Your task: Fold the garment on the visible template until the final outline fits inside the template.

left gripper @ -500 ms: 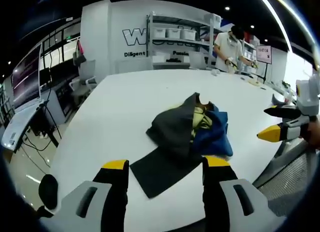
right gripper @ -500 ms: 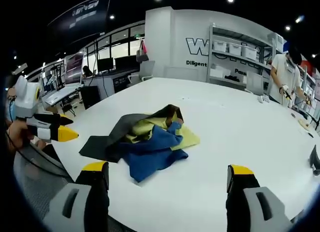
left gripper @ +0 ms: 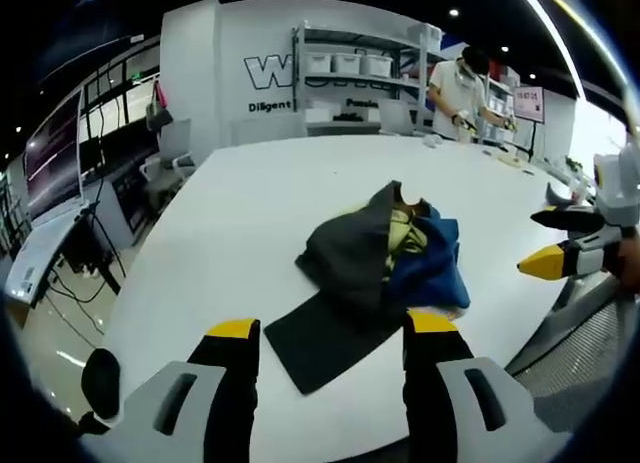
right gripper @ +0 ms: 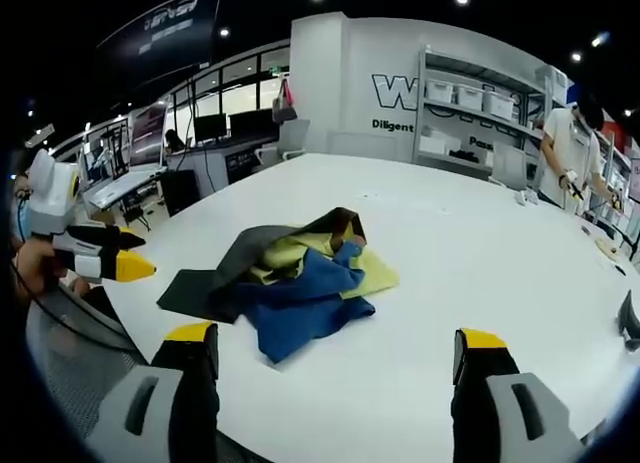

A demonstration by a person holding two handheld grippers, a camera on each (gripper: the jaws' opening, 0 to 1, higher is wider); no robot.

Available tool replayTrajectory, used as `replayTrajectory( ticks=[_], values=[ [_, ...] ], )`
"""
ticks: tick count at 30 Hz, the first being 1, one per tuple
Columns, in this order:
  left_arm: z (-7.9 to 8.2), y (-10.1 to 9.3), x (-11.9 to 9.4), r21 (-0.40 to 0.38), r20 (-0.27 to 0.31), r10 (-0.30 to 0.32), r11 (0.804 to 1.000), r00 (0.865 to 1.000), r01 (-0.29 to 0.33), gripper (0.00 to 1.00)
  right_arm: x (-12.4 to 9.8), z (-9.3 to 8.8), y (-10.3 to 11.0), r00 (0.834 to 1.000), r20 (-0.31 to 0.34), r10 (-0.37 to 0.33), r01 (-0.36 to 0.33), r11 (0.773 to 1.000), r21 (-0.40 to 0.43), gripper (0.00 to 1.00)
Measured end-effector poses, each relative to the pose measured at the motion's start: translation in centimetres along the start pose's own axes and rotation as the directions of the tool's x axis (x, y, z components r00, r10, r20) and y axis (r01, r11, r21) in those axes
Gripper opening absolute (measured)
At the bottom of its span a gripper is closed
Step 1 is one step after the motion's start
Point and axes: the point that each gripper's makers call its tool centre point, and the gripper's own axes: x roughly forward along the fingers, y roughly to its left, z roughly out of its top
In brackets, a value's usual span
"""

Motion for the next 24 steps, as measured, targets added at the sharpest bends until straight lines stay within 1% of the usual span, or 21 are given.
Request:
replayTrajectory(
  ticks=[2, 6, 12, 24],
  values=[
    [0.22, 0.05, -0.07, -0.014, 0.012, -0.001, 1.000, 1.000, 0.001, 0.55, -0.02, 0.03, -0.01, 1.000, 0.002, 0.000, 0.000, 1.000, 0.003, 0.96],
    [-0.02, 0.00, 0.01, -0.008, 0.000, -0.002, 1.000, 1.000, 0.002, 0.56, -0.04, 0.03, -0.04, 1.000, 0.002, -0.001, 0.001, 1.000, 0.002, 0.96],
    [0.13, 0.01, -0.04, -0.009, 0.009, -0.004, 1.000, 1.000, 0.004, 0.56, -0.05, 0.02, -0.09, 1.000, 0.000, -0.003, 0.003, 1.000, 0.001, 0.96],
    [-0.01, -0.08, -0.10, -0.007, 0.002, -0.009, 1.000, 1.000, 0.009, 0.56, -0.08, -0.03, -0.14, 1.000, -0.002, -0.009, 0.009, 1.000, -0.004, 0.97]
  ],
)
